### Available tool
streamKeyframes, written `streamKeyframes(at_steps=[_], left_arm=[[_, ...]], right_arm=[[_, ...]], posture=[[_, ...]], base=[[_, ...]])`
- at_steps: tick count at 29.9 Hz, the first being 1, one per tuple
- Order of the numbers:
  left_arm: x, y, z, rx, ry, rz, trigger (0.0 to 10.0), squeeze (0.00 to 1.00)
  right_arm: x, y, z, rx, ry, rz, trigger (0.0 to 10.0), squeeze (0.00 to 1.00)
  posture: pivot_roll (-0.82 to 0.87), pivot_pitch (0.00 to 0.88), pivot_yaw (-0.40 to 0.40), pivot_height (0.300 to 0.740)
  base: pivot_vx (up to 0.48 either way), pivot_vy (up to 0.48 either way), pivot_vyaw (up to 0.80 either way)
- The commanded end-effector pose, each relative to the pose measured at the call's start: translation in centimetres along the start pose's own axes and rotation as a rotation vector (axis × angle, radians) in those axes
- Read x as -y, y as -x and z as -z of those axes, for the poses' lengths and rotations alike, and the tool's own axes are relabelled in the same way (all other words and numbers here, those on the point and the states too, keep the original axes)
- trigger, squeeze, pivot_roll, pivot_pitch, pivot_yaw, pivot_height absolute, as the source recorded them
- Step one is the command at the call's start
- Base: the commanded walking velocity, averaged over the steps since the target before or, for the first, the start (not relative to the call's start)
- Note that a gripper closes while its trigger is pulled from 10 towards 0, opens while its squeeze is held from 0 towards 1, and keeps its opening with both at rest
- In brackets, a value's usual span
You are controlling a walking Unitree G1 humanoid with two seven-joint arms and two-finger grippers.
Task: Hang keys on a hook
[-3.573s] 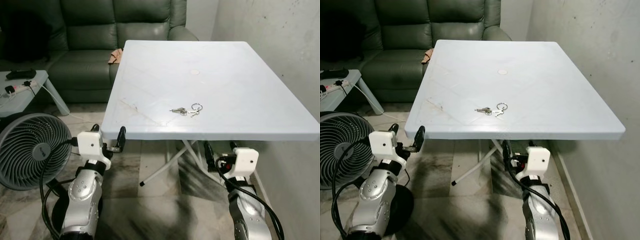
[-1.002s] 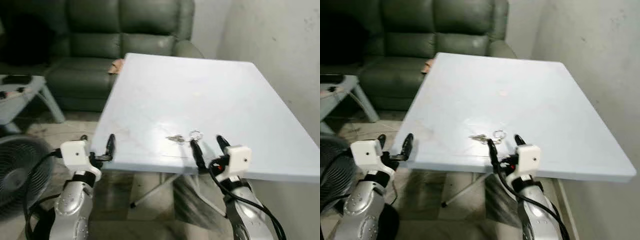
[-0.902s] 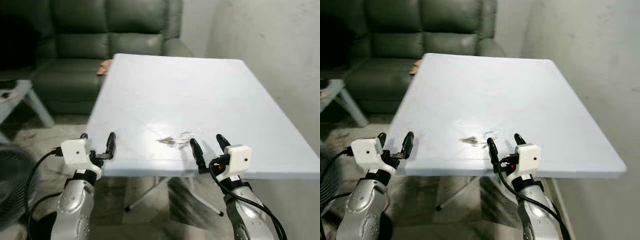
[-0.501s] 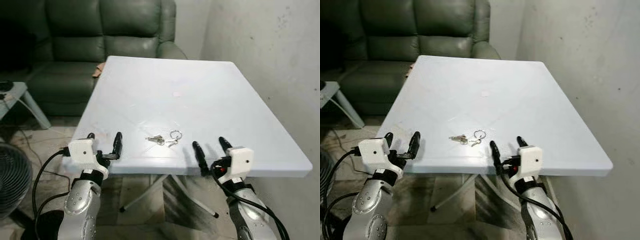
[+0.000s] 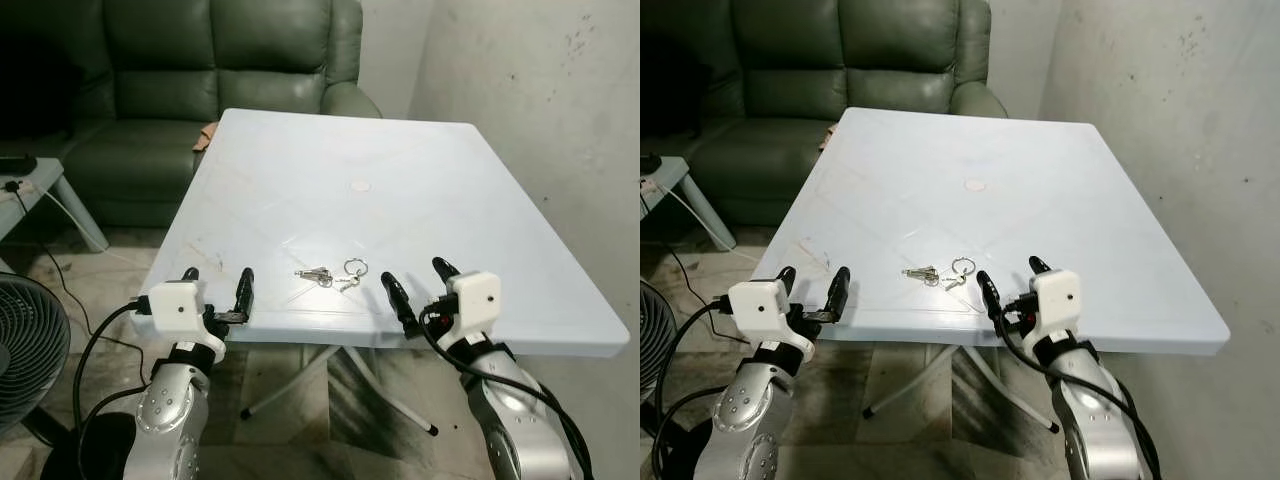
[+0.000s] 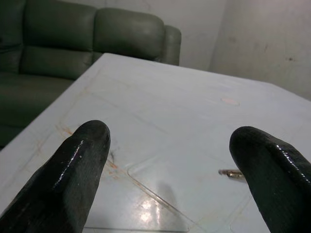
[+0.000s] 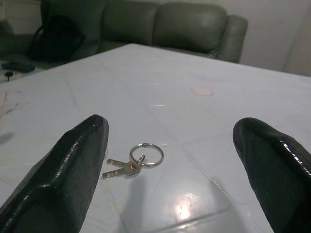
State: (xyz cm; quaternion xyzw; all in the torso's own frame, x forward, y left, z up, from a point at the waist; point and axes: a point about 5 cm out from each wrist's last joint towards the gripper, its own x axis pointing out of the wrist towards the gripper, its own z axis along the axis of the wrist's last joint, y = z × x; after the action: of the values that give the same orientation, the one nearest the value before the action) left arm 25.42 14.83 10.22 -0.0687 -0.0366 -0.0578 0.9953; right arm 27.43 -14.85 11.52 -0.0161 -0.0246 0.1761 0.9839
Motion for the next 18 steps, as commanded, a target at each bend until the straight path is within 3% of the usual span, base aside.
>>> streamKeyframes(at_steps=[1, 3, 5, 8, 10, 18], left_arm=[[0.3, 0.1, -0.5, 0.02, -0.015, 0.004, 10.0, 0.0], [0.4, 0.1, -0.4, 0.019, -0.019, 0.01, 10.0, 0.0], [1.4, 0.4, -0.3, 0.015, -0.06, 0.074, 10.0, 0.0], [1.7, 0.6, -0.2, 0.01, -0.084, 0.104, 10.0, 0.0], [2.1, 0.9, 0.0, 0.003, -0.122, 0.147, 10.0, 0.0], [2.5, 1.7, 0.1, -0.007, -0.132, 0.164, 10.0, 0.0]], right_arm=[[-0.1, -0.5, 0.1, -0.029, 0.008, -0.032, 10.0, 0.0], [-0.1, -0.7, 0.0, -0.035, 0.013, -0.032, 10.0, 0.0], [0.1, -2.6, 0.0, -0.079, -0.009, -0.011, 10.0, 0.0], [0.2, -3.2, -0.1, -0.092, -0.016, -0.002, 10.0, 0.0], [0.1, -4.6, -0.1, -0.124, -0.039, 0.016, 10.0, 0.0], [-1.0, -6.7, 0.1, -0.171, -0.094, 0.03, 10.0, 0.0]], posture=[[0.0, 0.013, -0.05, 0.732], [0.0, 0.013, -0.05, 0.732], [0.0, 0.032, -0.061, 0.732], [0.01, 0.048, -0.067, 0.732], [0.01, 0.064, -0.074, 0.732], [0.03, 0.091, -0.088, 0.732]], base=[[0.0, 0.0, 0.0], [0.0, 0.0, 0.0], [0.0, 0.0, 0.0], [0.0, 0.0, 0.0], [0.0, 0.0, 0.0], [0.0, 0.0, 0.0]])
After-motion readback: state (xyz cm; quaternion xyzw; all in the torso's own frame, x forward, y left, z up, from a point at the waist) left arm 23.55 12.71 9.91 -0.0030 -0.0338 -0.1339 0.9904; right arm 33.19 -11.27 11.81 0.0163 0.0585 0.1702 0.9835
